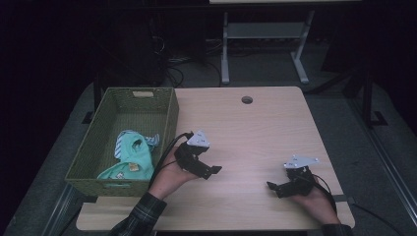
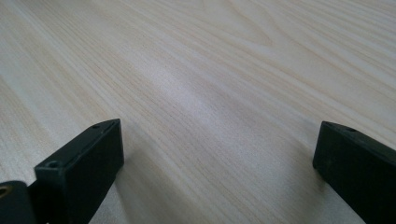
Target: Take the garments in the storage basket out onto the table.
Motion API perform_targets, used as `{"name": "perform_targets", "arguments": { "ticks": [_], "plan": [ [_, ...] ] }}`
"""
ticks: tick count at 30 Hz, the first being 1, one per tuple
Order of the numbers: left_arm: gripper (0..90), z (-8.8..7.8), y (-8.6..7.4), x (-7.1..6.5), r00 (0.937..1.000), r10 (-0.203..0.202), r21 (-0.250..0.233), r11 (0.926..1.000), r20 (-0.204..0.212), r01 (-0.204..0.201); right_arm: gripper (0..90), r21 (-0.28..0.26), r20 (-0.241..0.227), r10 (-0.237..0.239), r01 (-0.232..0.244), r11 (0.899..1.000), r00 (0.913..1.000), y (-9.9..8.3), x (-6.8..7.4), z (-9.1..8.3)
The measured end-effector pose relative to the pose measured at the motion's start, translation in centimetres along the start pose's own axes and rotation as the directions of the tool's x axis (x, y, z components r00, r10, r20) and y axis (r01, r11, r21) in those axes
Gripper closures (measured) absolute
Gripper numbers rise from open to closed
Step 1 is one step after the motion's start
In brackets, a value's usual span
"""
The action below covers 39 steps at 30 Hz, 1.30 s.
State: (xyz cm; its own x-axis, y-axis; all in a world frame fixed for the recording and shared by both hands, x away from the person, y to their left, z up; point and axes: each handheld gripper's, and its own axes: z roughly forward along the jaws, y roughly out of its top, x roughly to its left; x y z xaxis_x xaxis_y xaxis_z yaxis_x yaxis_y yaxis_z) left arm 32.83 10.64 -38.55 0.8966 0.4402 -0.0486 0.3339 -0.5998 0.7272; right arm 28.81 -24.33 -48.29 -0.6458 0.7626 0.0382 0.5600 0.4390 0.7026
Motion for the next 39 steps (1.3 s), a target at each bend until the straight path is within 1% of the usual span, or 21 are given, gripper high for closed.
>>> {"name": "perform_targets", "arguments": {
  "ticks": [4, 8, 11, 12, 13, 14, 16, 19, 20, 21, 22, 23, 25, 28, 31, 32, 38, 39],
  "plan": [
    [13.9, -0.4, 0.3, 0.3, 0.9999, 0.014, -0.008, 0.9999, -0.006, -0.014, 1.5, 0.001, 0.000, 0.001, -0.001, 1.000, 1.0000, 0.0, 0.0, 0.0],
    [13.9, -0.8, 0.4, 0.7, 0.9999, -0.010, -0.027, 0.9996, -0.005, 0.010, 1.5, 0.000, 0.000, 0.000, 0.000, 1.000, 1.0000, 0.0, 0.0, 0.0],
    [13.9, -1.1, 0.4, 1.0, 0.9999, -0.011, -0.032, 0.9994, -0.006, 0.011, 1.5, 0.000, 0.000, 0.002, -0.002, 1.000, 1.0000, 0.0, 0.0, 0.0],
    [13.9, -1.4, 0.5, 1.3, 0.9997, -0.021, -0.030, 0.9993, -0.008, 0.021, 1.5, 0.000, 0.000, 0.002, -0.002, 1.000, 1.0000, 0.0, 0.0, 0.0],
    [13.9, -1.4, 0.5, 1.3, 0.9997, -0.021, -0.030, 0.9993, -0.008, 0.021, 1.5, 0.000, 0.000, 0.002, -0.002, 1.000, 1.0000, 0.0, 0.0, 0.0],
    [13.9, -1.8, 0.6, 1.6, 0.9995, -0.026, -0.035, 0.9991, -0.019, 0.025, 1.5, 0.000, 0.000, 0.000, 0.000, 1.000, 1.0000, 0.0, 0.0, 0.0],
    [13.9, -2.0, 0.6, 1.7, 0.9994, -0.028, -0.036, 0.9990, -0.022, 0.027, 1.5, 0.000, 0.000, 0.000, 0.000, 1.000, 1.0000, 0.0, 0.0, 0.0],
    [13.9, -2.4, 0.7, 1.9, 0.9992, -0.029, -0.045, 0.9986, -0.029, 0.028, 1.5, 0.000, 0.000, 0.001, -0.001, 1.000, 1.0000, 0.0, 0.0, 0.0],
    [13.9, -2.7, 0.8, 1.9, 0.9993, -0.022, -0.045, 0.9988, -0.032, 0.020, 1.5, 0.000, 0.000, 0.000, 0.000, 1.000, 1.0000, 0.0, 0.0, 0.0],
    [14.0, -2.7, 0.8, 1.9, 0.9993, -0.022, -0.045, 0.9988, -0.032, 0.020, 1.5, 0.000, 0.000, 0.000, 0.000, 1.000, 1.0000, 0.0, 0.0, 0.0],
    [13.9, -3.0, 0.9, 2.0, 0.9992, -0.010, -0.035, 0.9993, -0.039, 0.009, 1.5, 0.000, 0.000, 0.000, 0.000, 1.000, 1.0000, 0.0, 0.0, 0.0],
    [13.9, -3.2, 0.9, 2.0, 0.9989, -0.018, -0.039, 0.9991, -0.043, 0.016, 1.5, -0.001, 0.000, 0.000, 0.000, 1.000, 1.0000, 0.0, 0.0, 0.0],
    [14.0, -3.3, 0.9, 2.2, 0.9988, -0.012, -0.037, 0.9993, -0.048, 0.010, 1.5, 0.000, 0.000, 0.000, 0.000, 1.000, 1.0000, 0.0, 0.0, 0.0],
    [14.0, -3.7, 0.7, 2.4, 0.9977, -0.035, -0.045, 0.9985, -0.057, 0.033, 1.5, 0.001, -0.001, -0.001, 0.001, 1.000, 1.0000, 0.0, 0.0, 0.0],
    [14.0, -4.0, 0.6, 2.7, 0.9975, -0.028, -0.037, 0.9990, -0.065, 0.026, 1.5, 0.000, 0.000, -0.001, 0.001, 1.000, 1.0000, 0.0, 0.0, 0.0],
    [13.9, -4.2, 0.5, 2.8, 0.9964, -0.041, -0.043, 0.9983, -0.074, 0.038, 1.5, 0.001, 0.000, 0.000, 0.000, 1.000, 1.0000, 0.0, 0.0, 0.0],
    [14.0, -4.9, 0.2, 3.3, 0.9947, -0.047, -0.036, 0.9984, -0.092, 0.044, 1.5, 0.000, 0.000, -0.001, 0.001, 1.000, 1.0000, 0.0, 0.0, 0.0],
    [14.0, -4.9, 0.1, 3.3, 0.9939, -0.058, -0.043, 0.9976, -0.094, 0.054, 1.5, 0.000, 0.000, -0.001, 0.001, 1.000, 1.0000, 0.0, 0.0, 0.0]
  ]
}}
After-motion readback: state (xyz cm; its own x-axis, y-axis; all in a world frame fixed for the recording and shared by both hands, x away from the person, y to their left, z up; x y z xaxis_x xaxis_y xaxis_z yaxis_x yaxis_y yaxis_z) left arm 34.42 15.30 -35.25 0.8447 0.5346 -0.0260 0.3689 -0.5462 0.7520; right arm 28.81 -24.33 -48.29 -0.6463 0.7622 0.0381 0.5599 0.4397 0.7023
